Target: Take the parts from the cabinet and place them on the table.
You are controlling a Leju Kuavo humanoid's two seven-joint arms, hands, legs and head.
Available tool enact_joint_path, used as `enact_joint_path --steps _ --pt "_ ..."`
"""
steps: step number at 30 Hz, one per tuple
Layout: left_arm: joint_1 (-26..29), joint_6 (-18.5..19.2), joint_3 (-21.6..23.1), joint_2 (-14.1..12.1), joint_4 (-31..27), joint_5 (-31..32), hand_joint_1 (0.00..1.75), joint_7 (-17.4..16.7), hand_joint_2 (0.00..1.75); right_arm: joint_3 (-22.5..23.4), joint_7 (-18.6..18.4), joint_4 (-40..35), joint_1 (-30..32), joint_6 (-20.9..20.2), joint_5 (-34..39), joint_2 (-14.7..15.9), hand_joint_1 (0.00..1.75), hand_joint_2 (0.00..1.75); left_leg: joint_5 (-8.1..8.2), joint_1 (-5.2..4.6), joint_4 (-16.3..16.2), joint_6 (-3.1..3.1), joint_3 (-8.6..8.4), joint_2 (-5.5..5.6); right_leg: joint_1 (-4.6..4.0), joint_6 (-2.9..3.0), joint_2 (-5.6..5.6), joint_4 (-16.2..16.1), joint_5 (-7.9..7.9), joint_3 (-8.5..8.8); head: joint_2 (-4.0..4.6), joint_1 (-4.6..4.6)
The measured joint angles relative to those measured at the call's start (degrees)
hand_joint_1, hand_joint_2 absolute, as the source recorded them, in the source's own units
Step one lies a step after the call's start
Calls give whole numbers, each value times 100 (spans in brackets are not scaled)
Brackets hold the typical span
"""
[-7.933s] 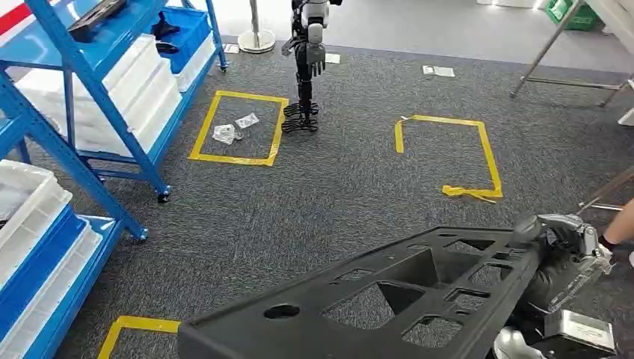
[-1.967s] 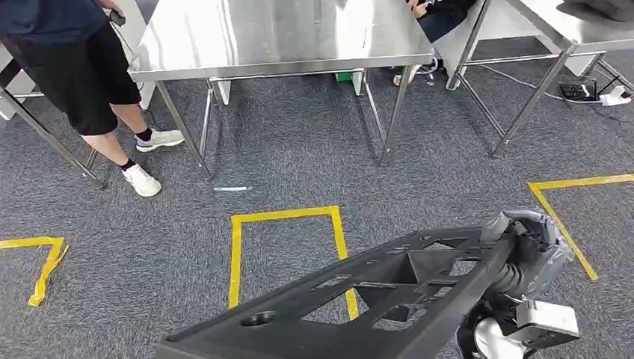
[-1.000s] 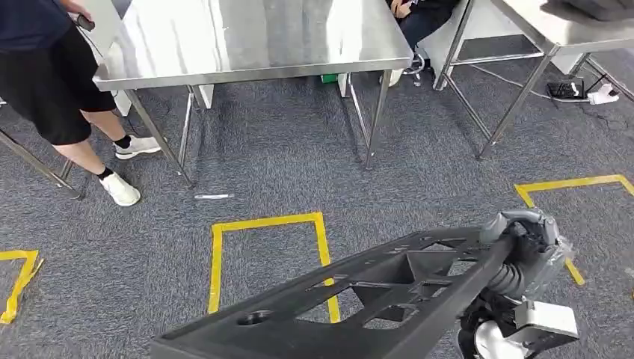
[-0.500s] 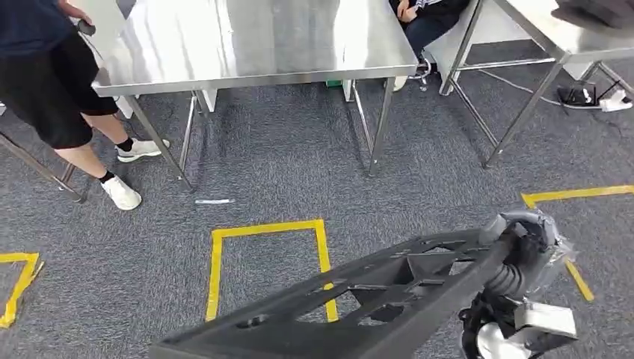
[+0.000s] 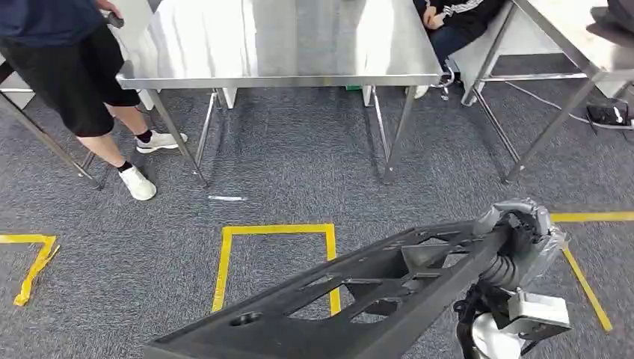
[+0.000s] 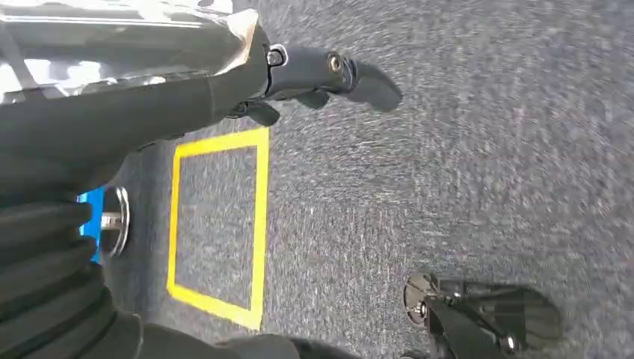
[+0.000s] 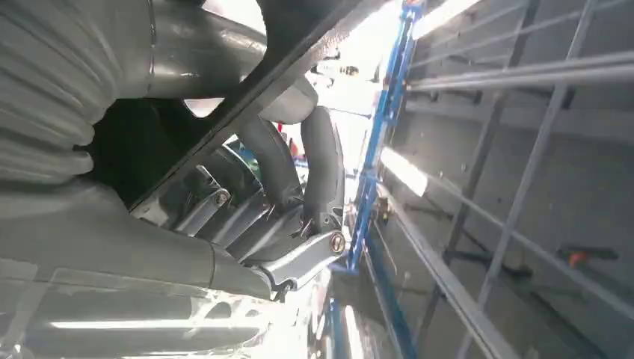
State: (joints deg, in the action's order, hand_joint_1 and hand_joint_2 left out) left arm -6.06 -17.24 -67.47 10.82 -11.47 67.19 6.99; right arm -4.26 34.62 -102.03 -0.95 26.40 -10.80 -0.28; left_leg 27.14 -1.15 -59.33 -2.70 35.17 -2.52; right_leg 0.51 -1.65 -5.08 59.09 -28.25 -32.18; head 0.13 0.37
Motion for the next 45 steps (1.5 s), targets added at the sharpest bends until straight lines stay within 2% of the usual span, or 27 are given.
enact_joint_path --steps 1,2,3,5,6,7,8,10,11,12,15,16,17,18,19,21,22,23,24,26,27,28,33,38,43,44,45 --pt "4 -9 0 0 0 -4 0 -2 175 -2 0 0 -11 -5 0 -4 175 175 -73 44 80 -23 -114 58 -27 -37 -8 5 -24 31 0 -9" --pt "12 -13 -2 6 0 -13 0 -4 175 0 -4 17 -38 -9 0 4 175 175 -119 79 148 -28 -161 98 5 -52 233 131 -93 -20 0 -22" --pt "-1 -15 -2 9 0 -15 0 -2 175 0 -2 22 -58 -13 0 4 175 175 -146 88 150 -68 -160 147 12 -23 372 410 -252 -144 0 -22" --pt "-14 -15 0 20 0 -18 0 -2 175 0 -4 48 -55 -22 2 4 175 175 -147 92 150 -76 -148 274 31 0 456 1175 -557 -513 0 -35" --pt "-9 -15 0 30 0 -22 0 -2 175 -2 -4 72 -50 -24 2 6 175 175 -146 91 145 -76 -140 365 33 -26 469 1640 -685 -759 0 -39" --pt "0 -15 -2 30 0 -22 0 -2 175 -2 -4 92 -53 -24 2 6 175 175 -145 92 143 -74 -142 441 40 -71 472 1708 -651 -822 0 -35" --pt "8 -15 -2 30 0 -24 0 -4 175 -2 -4 101 -56 -24 2 6 175 175 -144 101 140 -71 -147 514 50 -133 475 1506 -526 -748 0 -35" --pt "10 -15 -2 33 0 -33 0 -4 175 -2 -4 105 -62 -24 2 6 175 175 -129 123 121 -41 -159 673 93 -278 543 533 -82 -323 0 -37" --pt "10 -15 -2 33 0 -35 0 -4 175 -2 -4 107 -68 -24 2 6 175 175 -111 129 95 -7 -145 741 146 -322 781 2 93 -103 0 -46" --pt "8 -22 -2 30 0 -39 0 -4 175 -9 -7 120 -74 -24 2 2 175 175 -93 88 64 44 -122 794 93 -257 819 -21 55 -80 0 -46" --pt "29 -61 -2 43 0 -37 0 0 175 -7 -11 120 -68 -22 0 9 175 175 -125 123 99 127 -86 885 60 -122 690 -19 72 -53 0 -35" --pt "33 -61 -2 41 0 -33 0 0 175 -7 -11 120 -80 -7 -2 2 175 175 -104 125 85 158 -70 913 130 -72 642 -57 94 -33 0 -39" --pt "36 -64 -2 39 0 -28 0 0 175 -7 -11 120 -93 0 -4 -2 175 175 -42 119 -9 180 -52 685 140 -49 596 -64 100 -17 0 -35" --pt "29 -66 -2 44 0 -20 0 2 175 -7 -9 120 -81 2 -2 -13 175 175 124 111 -272 206 100 464 141 27 540 -65 78 -1 0 30" --pt "17 -64 0 50 0 -18 0 4 175 -4 -9 120 -69 4 -2 -13 175 175 328 137 -677 233 303 365 129 73 486 -65 67 9 0 37" --pt "13 -66 0 52 0 -13 0 11 175 2 -11 120 -58 6 -4 -11 175 175 651 173 -1566 277 773 300 115 100 350 -64 48 11 0 37" --pt "23 -64 0 52 0 -13 0 9 175 2 -11 120 -54 6 -2 -13 175 175 639 189 -1740 296 887 290 116 102 281 -64 44 14 0 35" --pt "29 -63 -2 52 0 -13 0 9 175 2 -11 120 -55 6 -2 -13 175 175 508 204 -1616 307 848 274 119 95 222 -64 35 21 0 39" --pt "29 -64 -2 50 0 -9 0 9 175 4 -11 120 -52 6 -2 -11 175 175 283 225 -1251 315 672 252 131 82 198 -64 26 35 0 44" --pt "29 -63 -2 44 0 0 0 9 175 4 -11 120 -59 11 -2 -11 175 175 -136 263 -240 315 116 160 142 18 157 -62 -11 77 0 44" --pt "26 -61 0 48 2 2 0 9 175 4 -9 120 -61 11 -4 -11 175 175 -74 259 -20 318 -1 92 112 -11 129 -60 -24 82 0 44" --pt "19 -50 0 52 2 2 0 9 175 9 -9 118 -69 13 -4 -2 175 175 -76 227 15 273 -54 135 58 -51 118 -50 -43 36 -2 28" --pt "27 -16 -2 61 2 -55 0 26 175 4 -2 120 -54 17 -2 17 175 175 -91 138 20 209 -54 144 70 -79 116 -109 -20 109 0 -2" --pt "26 33 -2 59 4 -55 0 26 175 4 2 120 -53 20 -2 26 175 175 -60 102 10 118 -56 139 102 -185 117 -198 25 150 -2 -7" --pt "26 33 -2 59 4 -55 0 26 175 4 2 120 -53 20 -2 26 175 175 -58 100 10 113 -56 139 104 -187 117 -200 26 150 0 -7" --pt "26 33 -2 52 4 -55 0 26 175 4 2 120 -53 20 -2 26 175 175 -49 73 7 78 -56 139 127 -205 117 -208 33 152 -2 -7" --pt "27 33 -2 33 2 -55 0 26 175 4 2 120 -56 20 -4 26 175 175 -22 7 1 -22 -26 158 177 -313 100 -243 41 170 0 2"
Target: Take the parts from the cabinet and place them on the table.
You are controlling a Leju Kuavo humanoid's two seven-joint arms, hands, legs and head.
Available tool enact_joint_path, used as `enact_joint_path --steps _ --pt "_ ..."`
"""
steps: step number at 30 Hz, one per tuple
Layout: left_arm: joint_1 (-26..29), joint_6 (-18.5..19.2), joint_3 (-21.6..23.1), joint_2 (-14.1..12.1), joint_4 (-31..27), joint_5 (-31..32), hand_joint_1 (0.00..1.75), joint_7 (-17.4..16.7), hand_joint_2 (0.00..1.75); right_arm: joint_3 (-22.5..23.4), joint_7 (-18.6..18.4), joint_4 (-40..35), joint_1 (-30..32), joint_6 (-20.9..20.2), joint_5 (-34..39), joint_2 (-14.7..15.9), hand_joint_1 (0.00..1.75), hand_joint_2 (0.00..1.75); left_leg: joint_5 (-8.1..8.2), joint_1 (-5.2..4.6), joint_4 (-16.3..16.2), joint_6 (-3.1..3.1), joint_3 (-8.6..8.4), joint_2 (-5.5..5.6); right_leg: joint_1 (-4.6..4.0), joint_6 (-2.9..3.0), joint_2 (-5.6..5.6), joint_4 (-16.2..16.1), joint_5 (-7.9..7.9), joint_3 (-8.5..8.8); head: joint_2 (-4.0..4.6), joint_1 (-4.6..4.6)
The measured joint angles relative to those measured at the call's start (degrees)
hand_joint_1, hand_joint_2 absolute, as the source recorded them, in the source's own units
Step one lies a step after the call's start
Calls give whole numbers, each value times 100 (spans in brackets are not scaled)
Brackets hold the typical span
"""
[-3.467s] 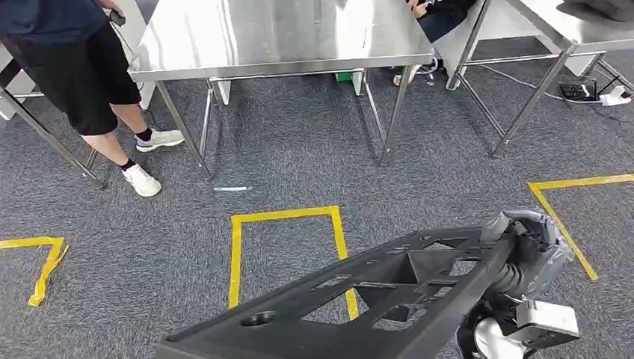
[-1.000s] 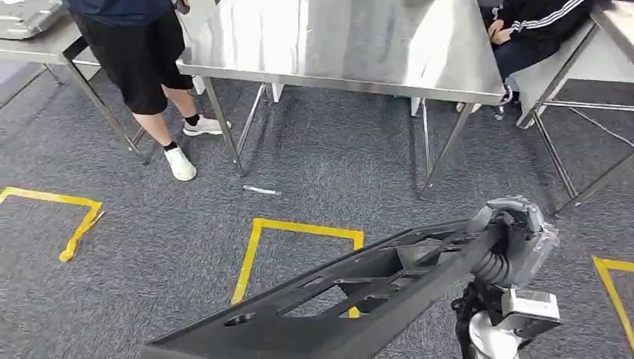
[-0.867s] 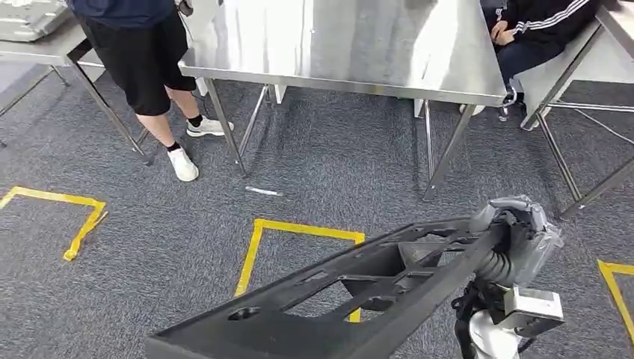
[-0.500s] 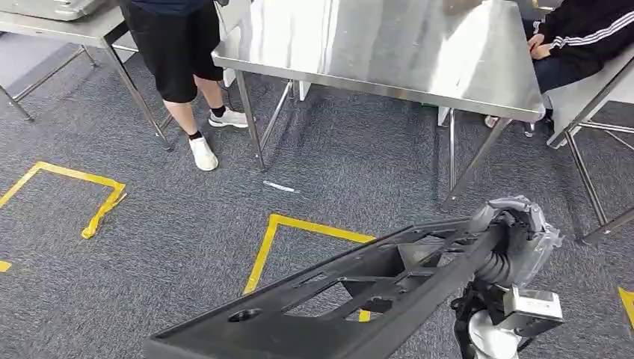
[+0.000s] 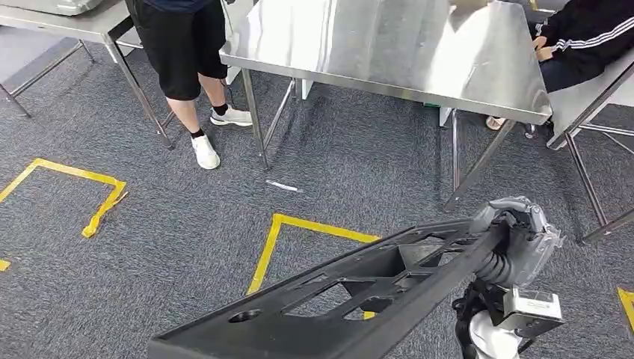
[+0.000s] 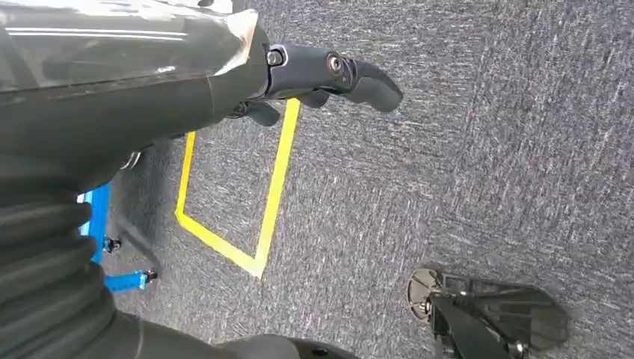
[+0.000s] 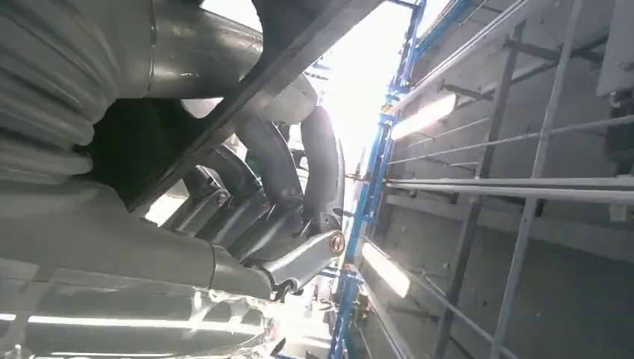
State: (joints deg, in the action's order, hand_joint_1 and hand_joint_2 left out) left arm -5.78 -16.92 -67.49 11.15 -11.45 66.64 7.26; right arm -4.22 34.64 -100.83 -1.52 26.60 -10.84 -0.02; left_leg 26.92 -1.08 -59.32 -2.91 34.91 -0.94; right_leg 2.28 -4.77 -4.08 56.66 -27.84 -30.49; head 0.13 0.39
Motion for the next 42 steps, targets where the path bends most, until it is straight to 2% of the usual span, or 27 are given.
enact_joint_path --steps 1,2,5,7,8,10,11,13,15,16,17,20,21,22,23,25,26,27,30,31,33,35,37,39,40,41,42 --pt "2 0 0 0 0 -2 0 0 175 0 2 -4 3 0 0 4 175 175 -56 82 99 -75 -90 31 28 -51 59 49 -42 -20 -2 -10" --pt "-1 4 0 0 0 0 0 2 175 0 2 -9 6 2 0 9 175 175 -55 83 111 -92 -115 44 13 -2 211 262 -165 -103 0 -31" --pt "-27 15 0 4 0 0 0 11 175 0 2 -20 59 11 0 22 175 175 -49 62 108 -129 -117 112 -24 121 372 1684 -693 -859 0 -61" --pt "-19 20 0 4 0 0 0 15 175 0 2 -20 97 22 0 24 175 175 -33 51 107 -120 -133 173 -46 91 379 1893 -643 -1044 0 -57" --pt "-14 24 0 2 0 0 0 22 175 0 2 -20 101 26 0 24 175 175 -20 52 105 -104 -153 212 -48 48 379 1576 -461 -931 0 -63" --pt "-15 28 0 8 0 0 0 41 175 0 2 -28 100 28 0 24 175 175 21 62 100 -54 -215 263 -45 -24 380 526 2 -456 0 -63" --pt "-14 33 0 9 0 0 0 52 175 0 2 -31 99 28 -2 24 175 175 45 58 98 -19 -231 282 -47 10 385 192 79 -319 0 -70" --pt "-17 33 0 9 0 0 0 59 175 -2 -11 -39 100 28 -20 13 175 175 91 24 83 55 -229 300 -98 154 392 183 67 -268 0 -52" --pt "-5 24 0 9 2 0 0 59 175 7 -15 -39 100 28 -22 15 175 175 113 62 108 117 -250 297 -137 240 391 180 52 -261 0 -59" --pt "-9 22 0 2 -2 0 0 59 175 7 -18 -46 96 28 -31 11 175 175 161 82 74 159 -220 283 -44 286 395 150 58 -214 0 -61" --pt "-10 22 0 4 0 0 0 59 175 7 -17 -46 94 28 -44 9 175 175 212 86 -76 198 -177 227 -63 333 393 149 36 -176 0 -52" --pt "-10 22 0 4 0 0 0 59 175 7 -17 -46 97 26 -52 7 175 175 685 128 -1333 279 541 148 -79 444 369 149 -43 -92 -2 -2" --pt "0 22 0 4 0 0 0 57 175 7 -17 -46 100 26 -52 7 175 175 725 134 -1684 292 800 133 -82 450 370 149 -74 -64 0 -2" --pt "10 22 0 4 0 0 0 52 175 7 -18 -46 101 26 -52 7 175 175 627 137 -1724 293 901 130 -82 440 374 149 -115 -28 0 -4" --pt "13 22 0 2 0 0 0 50 175 7 -17 -46 102 26 -52 7 175 175 391 139 -1503 287 863 125 -79 433 381 149 -155 28 -2 5" --pt "8 24 0 -9 0 0 0 50 175 7 -18 -46 101 26 -50 7 175 175 -228 139 -552 243 474 104 -71 401 383 147 -258 176 0 2" --pt "8 26 -2 -13 0 -2 0 50 175 7 -17 -46 101 22 -48 7 175 175 -370 131 -126 204 288 73 -70 373 376 139 -314 166 0 -2" --pt "-4 28 -4 -11 0 -13 0 46 175 7 -15 -48 90 15 -37 7 175 175 -194 87 -42 193 195 64 -145 322 372 137 -369 186 0 -9" --pt "-6 28 -7 -11 0 -24 0 35 175 7 -15 -48 99 2 -33 7 175 175 -121 61 26 79 156 99 -135 202 364 117 -330 328 -2 -4" --pt "-2 26 -9 -11 0 -26 0 33 175 7 -15 -48 91 2 -33 7 175 175 -104 64 38 14 35 130 -152 160 363 96 -360 394 0 -7" --pt "9 24 -11 -7 0 -37 0 22 175 9 -13 -50 69 2 -17 15 175 175 -49 78 99 -59 -113 133 -138 199 381 623 -444 113 4 -26" --pt "-11 24 -13 -7 0 -46 0 17 175 0 -15 -46 73 0 -18 15 175 175 49 69 100 -95 -183 154 -136 228 390 1514 -676 -519 2 -63" --pt "2 24 -15 -2 0 -57 0 17 175 0 -15 -46 105 0 -17 17 175 175 158 48 100 -96 -304 192 -140 202 395 1911 -818 -967 2 -68" --pt "14 22 -22 -2 0 -66 0 11 175 0 -15 -46 104 0 -15 17 175 175 280 44 100 -81 -474 218 -139 136 395 1393 -550 -917 2 -72" --pt "13 24 -24 -2 0 -66 0 11 175 0 -15 -46 103 0 -15 17 175 175 350 44 100 -70 -574 226 -139 73 394 928 -282 -794 2 -68" --pt "16 22 -24 -2 0 -66 0 11 175 0 -15 -46 104 0 -17 20 175 175 439 44 107 -48 -625 235 -138 12 393 380 139 -670 2 -81" --pt "14 22 -28 0 4 -66 0 11 175 0 -15 -35 113 -2 -15 20 175 175 503 36 86 -21 -741 235 -148 69 384 355 324 -691 2 -55"
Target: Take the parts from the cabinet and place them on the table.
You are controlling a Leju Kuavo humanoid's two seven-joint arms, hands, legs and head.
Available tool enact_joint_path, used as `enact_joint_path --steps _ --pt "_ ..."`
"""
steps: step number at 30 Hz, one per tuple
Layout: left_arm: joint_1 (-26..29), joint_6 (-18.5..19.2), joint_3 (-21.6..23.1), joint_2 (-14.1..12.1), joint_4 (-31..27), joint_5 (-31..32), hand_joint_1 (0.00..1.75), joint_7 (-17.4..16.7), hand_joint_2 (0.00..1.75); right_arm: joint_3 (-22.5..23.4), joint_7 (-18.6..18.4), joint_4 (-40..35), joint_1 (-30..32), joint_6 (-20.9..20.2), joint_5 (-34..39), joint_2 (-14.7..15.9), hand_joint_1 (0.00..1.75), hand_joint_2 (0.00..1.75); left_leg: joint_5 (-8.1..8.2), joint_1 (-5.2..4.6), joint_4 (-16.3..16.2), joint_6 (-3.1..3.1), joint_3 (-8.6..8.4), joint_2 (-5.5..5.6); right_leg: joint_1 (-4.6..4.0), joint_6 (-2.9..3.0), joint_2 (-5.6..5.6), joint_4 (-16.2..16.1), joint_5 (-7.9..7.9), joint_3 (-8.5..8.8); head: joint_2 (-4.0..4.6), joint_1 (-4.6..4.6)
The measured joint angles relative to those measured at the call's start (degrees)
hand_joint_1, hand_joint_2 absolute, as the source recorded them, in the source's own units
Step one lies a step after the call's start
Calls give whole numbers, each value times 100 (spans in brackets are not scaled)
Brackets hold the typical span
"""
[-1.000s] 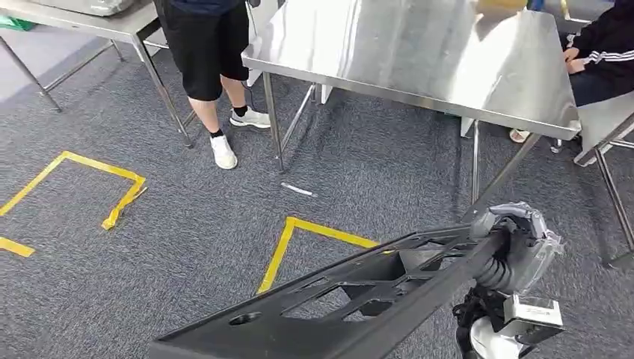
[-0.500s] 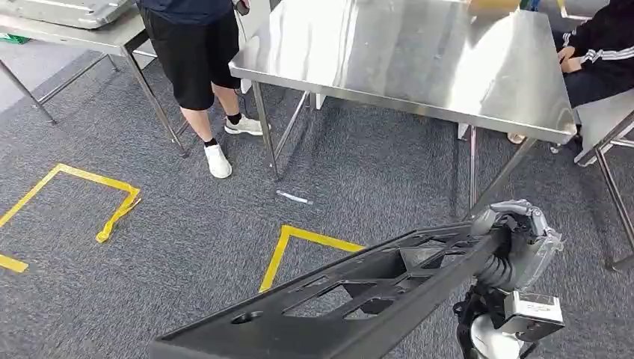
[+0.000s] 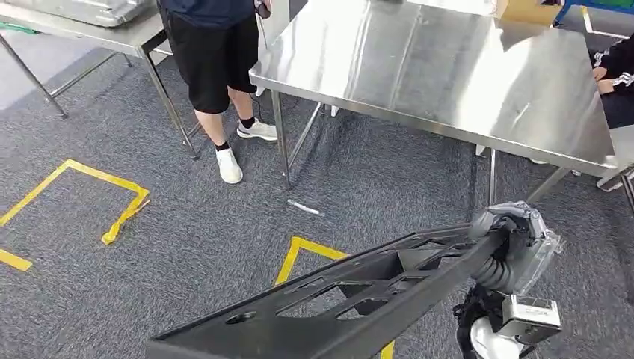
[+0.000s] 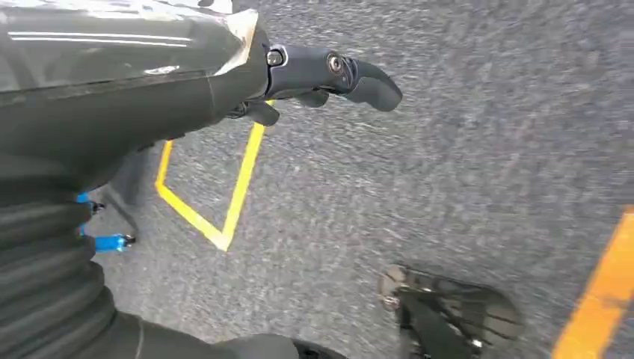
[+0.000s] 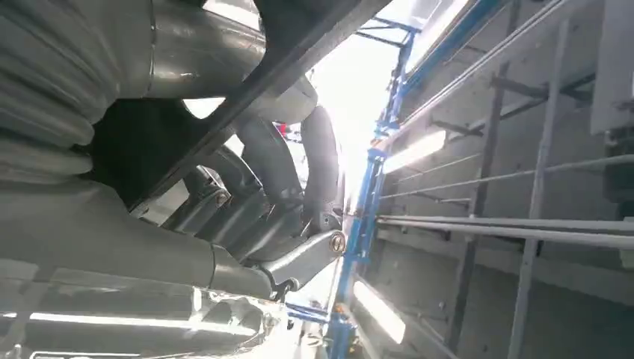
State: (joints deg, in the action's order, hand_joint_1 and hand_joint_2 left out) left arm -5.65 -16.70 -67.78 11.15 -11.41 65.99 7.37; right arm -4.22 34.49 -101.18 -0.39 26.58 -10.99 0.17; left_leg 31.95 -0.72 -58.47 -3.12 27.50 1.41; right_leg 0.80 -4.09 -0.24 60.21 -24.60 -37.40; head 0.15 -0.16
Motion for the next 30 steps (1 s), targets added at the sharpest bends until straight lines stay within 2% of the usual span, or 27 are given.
enact_joint_path --steps 1,2,4,5,6,7,8,10,11,12,13,15,16,17,18,19,20,21,22,23,24,25,26,27,28,29,30 --pt "-9 0 -2 -4 0 0 0 0 175 -4 -15 2 -9 2 2 -2 175 175 44 -5 22 41 20 15 -62 150 0 -47 -96 59 0 3" --pt "-14 0 -2 -2 0 0 0 -2 175 -2 -15 -2 -8 0 0 -2 175 175 70 5 57 81 19 4 -76 207 10 -61 -47 117 0 14" --pt "-15 -7 -4 11 2 -4 0 -2 175 7 -15 -7 -26 0 0 2 175 175 50 16 -44 98 -32 -16 -50 290 32 -97 -111 200 0 10" --pt "-24 -7 -4 9 2 -7 0 -2 175 4 -17 -11 -17 0 -2 -2 175 175 9 27 -276 131 104 -42 3 330 38 -142 -148 300 -2 10" --pt "-27 -9 -7 9 2 -9 0 -2 175 4 -20 -11 -29 0 0 -4 175 175 -43 27 -684 174 334 -60 3 410 26 -161 -199 397 0 16" --pt "-28 -9 -7 11 2 -13 0 -2 175 -2 -20 -11 -41 0 0 -13 175 175 12 44 -1089 209 622 -70 4 455 24 -171 -256 457 -2 18" --pt "-24 -9 -9 11 2 -15 0 -2 175 -2 -22 -11 -46 0 0 -15 175 175 174 65 -1475 246 938 -81 5 456 25 -171 -318 522 -2 27" --pt "-8 -9 -13 9 2 -22 0 0 175 -4 -26 -11 -44 0 0 -15 175 175 510 103 -1819 299 1411 -100 11 448 35 -171 -447 669 -2 27" --pt "-2 -9 -20 9 2 -22 0 4 175 -4 -26 -11 -45 0 2 -15 175 175 534 121 -1741 311 1528 -103 17 437 45 -171 -524 768 -2 27" --pt "-1 -9 -26 2 2 -22 0 4 175 -4 -31 -11 -45 0 7 -15 175 175 428 132 -1534 316 1547 -109 28 420 52 -171 -597 869 -2 27" --pt "-2 -9 -31 -7 2 -24 0 9 175 -4 -33 -11 -46 0 7 -15 175 175 122 137 -1133 312 1491 -124 43 396 53 -172 -691 1000 -2 27" --pt "19 -7 -37 -11 6 -24 0 9 175 -9 -35 -5 -53 2 11 -17 175 175 -892 124 -293 275 1400 -156 36 328 54 -173 -873 1152 0 38" --pt "21 -7 -42 -13 7 -31 0 9 175 -18 -42 7 -53 0 15 -17 175 175 -791 112 -322 228 1393 -158 8 283 77 -183 -956 1186 -2 68" --pt "5 -5 -42 -18 7 -31 0 9 175 -22 -48 4 -69 2 18 -17 175 175 -791 82 -310 195 1301 -139 -2 242 55 -262 -1024 1232 0 25" --pt "13 -7 -44 -11 7 -46 0 9 175 -26 -50 7 -73 2 20 -15 175 175 -815 87 -225 152 1291 -128 -3 171 62 -203 -971 1388 -2 36" --pt "11 -9 -44 -9 9 -48 0 15 175 -33 -44 4 -80 2 26 -15 175 175 -827 82 -223 102 1203 -137 -14 121 66 -233 -925 1404 0 29" --pt "7 -9 -44 -9 9 -48 0 20 175 -37 -48 7 -99 9 31 -11 175 175 -812 104 -184 56 1085 -115 -9 106 59 -110 -932 1330 -2 31" --pt "5 -9 -44 -9 7 -48 0 20 175 -42 -48 9 -109 11 35 -4 175 175 -760 88 -174 4 992 -120 0 81 52 248 -862 1198 0 29" --pt "-5 -9 -46 -13 7 -48 0 20 175 -48 -50 11 -133 11 48 -7 175 175 -700 81 -172 -45 936 -115 0 89 52 702 -868 906 -2 27" --pt "-16 -9 -44 -15 7 -50 0 20 175 -48 -52 15 -132 11 50 2 175 175 -635 78 -171 -66 881 -100 -5 139 53 1111 -986 575 -2 31" --pt "-14 -9 -46 -15 7 -55 0 20 175 -48 -52 20 -125 11 50 15 175 175 -563 72 -170 -73 821 -80 -11 192 53 1378 -1194 295 -2 25" --pt "-11 -7 -46 -15 7 -57 0 17 175 -48 -52 20 -123 11 50 20 175 175 -489 65 -170 -75 743 -58 -12 235 53 1491 -1430 81 -2 31" --pt "-3 -9 -46 -15 7 -59 0 17 175 -48 -52 22 -124 11 50 20 175 175 -406 56 -170 -77 631 -36 -8 242 52 1426 -1568 -59 -2 29" --pt "2 -9 -48 -15 7 -57 0 13 175 -50 -52 22 -123 11 50 20 175 175 -334 52 -170 -74 528 -20 -8 218 53 1234 -1563 -102 -2 31" --pt "2 -15 -48 -15 7 -59 0 6 175 -50 -59 22 -125 11 59 24 175 175 -266 46 -171 -66 396 -10 -8 147 52 888 -1399 -92 -2 25" --pt "-1 -31 -48 -15 7 -57 0 -9 175 -52 -72 26 -128 0 70 33 175 175 -168 39 -167 -55 273 1 -10 41 52 441 -959 -66 -2 27" --pt "6 -55 -48 -15 9 -57 0 -35 175 -57 -87 37 -121 -7 89 39 175 175 -84 44 -143 -46 279 -14 -32 -33 -26 147 -298 -55 -2 29"
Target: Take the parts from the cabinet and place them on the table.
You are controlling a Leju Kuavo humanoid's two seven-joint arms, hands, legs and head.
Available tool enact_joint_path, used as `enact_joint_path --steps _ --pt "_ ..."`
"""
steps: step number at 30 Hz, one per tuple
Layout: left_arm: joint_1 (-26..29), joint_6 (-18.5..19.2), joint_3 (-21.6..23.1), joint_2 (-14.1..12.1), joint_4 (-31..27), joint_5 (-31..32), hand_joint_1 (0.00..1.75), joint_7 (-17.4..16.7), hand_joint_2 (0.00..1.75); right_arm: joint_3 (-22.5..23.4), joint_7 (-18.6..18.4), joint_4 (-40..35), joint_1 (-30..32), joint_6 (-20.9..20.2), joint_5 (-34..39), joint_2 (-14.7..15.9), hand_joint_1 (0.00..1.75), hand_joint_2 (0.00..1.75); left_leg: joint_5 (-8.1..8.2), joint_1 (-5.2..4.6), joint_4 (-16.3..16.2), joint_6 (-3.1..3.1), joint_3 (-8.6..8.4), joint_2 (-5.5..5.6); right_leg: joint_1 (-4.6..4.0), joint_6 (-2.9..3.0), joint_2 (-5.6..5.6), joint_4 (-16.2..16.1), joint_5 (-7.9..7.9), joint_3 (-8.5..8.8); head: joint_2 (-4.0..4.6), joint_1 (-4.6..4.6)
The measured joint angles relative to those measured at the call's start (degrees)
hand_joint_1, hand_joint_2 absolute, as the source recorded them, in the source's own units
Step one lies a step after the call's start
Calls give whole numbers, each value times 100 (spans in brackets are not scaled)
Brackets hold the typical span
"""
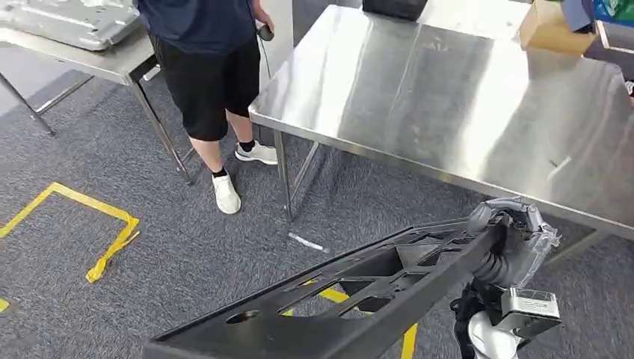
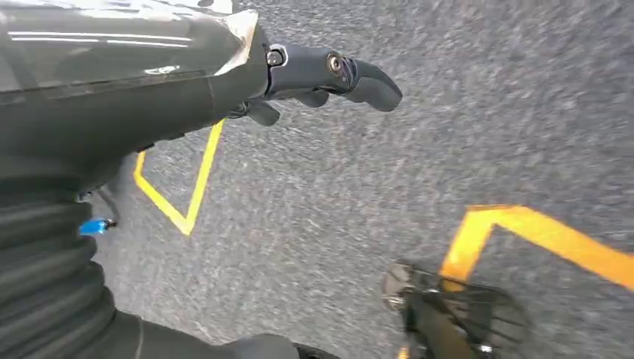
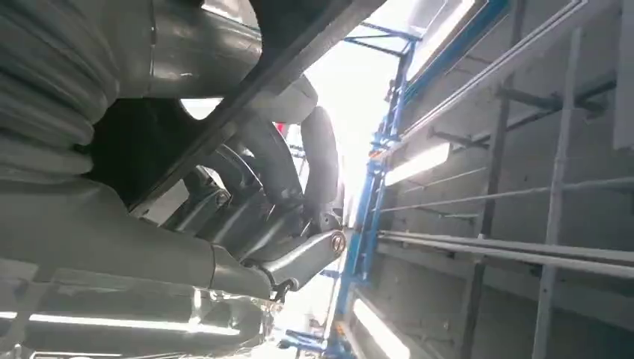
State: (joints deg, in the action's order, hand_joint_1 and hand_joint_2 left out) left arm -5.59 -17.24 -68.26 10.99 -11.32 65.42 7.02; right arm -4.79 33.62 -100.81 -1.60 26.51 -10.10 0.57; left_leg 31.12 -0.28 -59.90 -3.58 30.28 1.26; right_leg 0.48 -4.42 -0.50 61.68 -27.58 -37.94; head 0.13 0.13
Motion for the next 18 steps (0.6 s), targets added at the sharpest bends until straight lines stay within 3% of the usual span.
enact_joint_path --steps 1,2,3,4,5,6,7,10,11,12,14,15,16,17,18 --pt "-5 -22 -4 0 4 2 0 -31 175 0 -13 15 1 -4 22 2 175 175 89 -24 -56 27 -193 2 -5 48 -124 -117 205 -18 2 24" --pt "1 -42 -2 0 4 9 0 -46 175 -13 -46 29 -22 -20 31 2 175 175 127 -42 -11 79 -152 -9 -74 129 -176 -100 267 76 0 -9" --pt "17 -48 -4 2 7 22 0 -72 175 -26 -44 22 -40 -20 35 -7 175 175 115 -28 -9 121 -283 -43 -75 208 -106 -139 333 109 0 0" --pt "18 -64 -4 8 9 37 0 -79 175 -35 -46 15 -72 -20 37 -11 175 175 61 -31 -58 134 -238 -94 -28 232 -63 -173 354 140 0 -7" --pt "-6 -64 -4 13 9 44 0 -83 175 -44 -46 13 -88 -20 35 -11 175 175 22 -20 -229 158 -125 -136 47 251 -6 -243 367 191 0 20" --pt "-20 -64 -4 18 11 44 0 -85 175 -46 -46 13 -95 -20 37 -7 175 175 -36 -7 -495 184 46 -124 50 253 26 -275 364 230 2 2" --pt "-30 -64 -2 20 11 44 0 -85 175 -48 -48 13 -107 -20 37 -13 175 175 40 -4 -807 216 229 -113 55 293 47 -282 338 245 0 7" --pt "-24 -64 -2 18 11 44 0 -90 175 -61 -48 15 -98 -20 42 -35 175 175 705 73 -1590 304 816 -110 75 352 176 -281 293 278 0 24" --pt "-19 -64 -2 17 11 44 0 -92 175 -61 -48 15 -97 -20 40 -35 175 175 725 104 -1584 340 890 -111 85 354 232 -281 288 295 0 26" --pt "-17 -64 -2 15 11 44 0 -92 175 -63 -48 15 -98 -20 42 -35 175 175 570 140 -1396 384 868 -110 108 336 294 -280 270 317 0 22" --pt "-20 -64 -2 2 11 44 0 -92 175 -70 -50 15 -97 -20 42 -39 175 175 -38 216 -574 448 579 -65 167 289 412 -274 243 355 2 28" --pt "-20 -61 -2 -2 11 44 0 -92 175 -74 -48 15 -99 -20 40 -46 175 175 -296 270 -157 481 409 68 177 255 463 -266 237 361 0 26" --pt "-24 -49 -2 6 20 44 0 -92 175 -76 -48 17 -95 -20 40 -48 175 175 -147 235 -81 482 419 203 151 192 523 -239 228 378 0 37" --pt "-23 -31 -2 2 24 44 0 -90 175 -79 -52 20 -103 -20 37 -53 175 175 293 207 -197 383 429 195 162 156 558 -247 225 326 0 42" --pt "-24 -29 -2 2 24 42 0 -79 175 -81 -52 18 -105 -20 33 -52 175 175 76 199 -184 340 415 169 131 112 588 -250 200 250 0 44"
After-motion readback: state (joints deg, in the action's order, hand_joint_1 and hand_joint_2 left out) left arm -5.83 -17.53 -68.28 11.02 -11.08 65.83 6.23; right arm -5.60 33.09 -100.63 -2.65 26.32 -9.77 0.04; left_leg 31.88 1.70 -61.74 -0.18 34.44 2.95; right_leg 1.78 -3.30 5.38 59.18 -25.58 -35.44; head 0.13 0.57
